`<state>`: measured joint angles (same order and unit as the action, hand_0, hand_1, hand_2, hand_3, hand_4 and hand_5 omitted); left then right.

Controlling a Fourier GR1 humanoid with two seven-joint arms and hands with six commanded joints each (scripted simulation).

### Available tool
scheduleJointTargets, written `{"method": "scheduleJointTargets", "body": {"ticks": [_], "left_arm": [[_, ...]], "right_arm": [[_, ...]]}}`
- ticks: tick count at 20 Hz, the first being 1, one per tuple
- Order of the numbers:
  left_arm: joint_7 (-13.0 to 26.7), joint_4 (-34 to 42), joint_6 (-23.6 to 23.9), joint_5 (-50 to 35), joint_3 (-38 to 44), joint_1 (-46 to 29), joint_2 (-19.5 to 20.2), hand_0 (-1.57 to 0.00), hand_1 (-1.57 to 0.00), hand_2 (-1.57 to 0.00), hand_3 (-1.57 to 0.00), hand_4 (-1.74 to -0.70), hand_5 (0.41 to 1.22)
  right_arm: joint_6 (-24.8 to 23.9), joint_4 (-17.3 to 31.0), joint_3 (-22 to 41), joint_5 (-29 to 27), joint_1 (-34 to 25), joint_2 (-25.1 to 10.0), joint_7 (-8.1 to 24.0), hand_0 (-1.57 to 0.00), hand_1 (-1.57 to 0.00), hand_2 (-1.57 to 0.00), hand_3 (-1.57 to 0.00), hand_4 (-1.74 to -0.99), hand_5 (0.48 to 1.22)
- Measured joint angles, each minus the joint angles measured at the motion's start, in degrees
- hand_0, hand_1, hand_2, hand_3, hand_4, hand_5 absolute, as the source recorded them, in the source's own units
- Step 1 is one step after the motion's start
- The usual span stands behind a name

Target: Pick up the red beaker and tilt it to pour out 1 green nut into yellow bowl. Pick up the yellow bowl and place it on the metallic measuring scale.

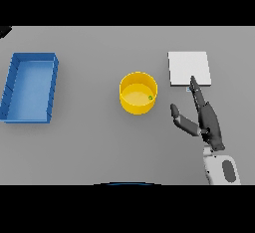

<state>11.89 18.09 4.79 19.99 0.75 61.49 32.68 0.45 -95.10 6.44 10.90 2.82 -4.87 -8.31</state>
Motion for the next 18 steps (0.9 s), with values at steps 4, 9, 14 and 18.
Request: {"method": "scheduleJointTargets", "body": {"ticks": [4,9,14,18], "left_arm": [[3.7,13.4,1.8,-4.2,0.6,-12.3,-1.8,-1.57,-1.57,-1.57,-1.57,-1.74,1.151],[12.5,32.4,2.4,-7.7,-0.5,-24.3,-2.6,-1.57,-1.57,-1.57,-1.57,-1.66,0.868],[15.1,43.5,-6.3,-13.2,-1.1,-30.1,-1.5,-0.75,-0.69,-0.65,-0.67,-1.05,0.683],[18.8,46.0,-11.9,-13.9,-2.7,-31.1,0.7,-0.31,-0.28,-0.27,-0.28,-0.84,0.632]], "right_arm": [[0.2,0.3,-0.4,0.1,-0.1,-1.0,-0.6,0.00,0.00,0.00,0.00,-1.174,0.676],[0.1,1.0,-0.1,0.1,-0.3,-0.2,-0.6,0.00,0.00,0.00,0.00,-1.155,0.669],[0.6,0.7,-0.3,-0.5,-0.5,-0.4,-0.6,0.00,0.00,0.00,0.00,-1.150,0.671],[0.6,0.6,-0.5,-0.7,-0.2,-0.6,-0.9,0.00,0.00,0.00,0.00,-1.155,0.670]]}}
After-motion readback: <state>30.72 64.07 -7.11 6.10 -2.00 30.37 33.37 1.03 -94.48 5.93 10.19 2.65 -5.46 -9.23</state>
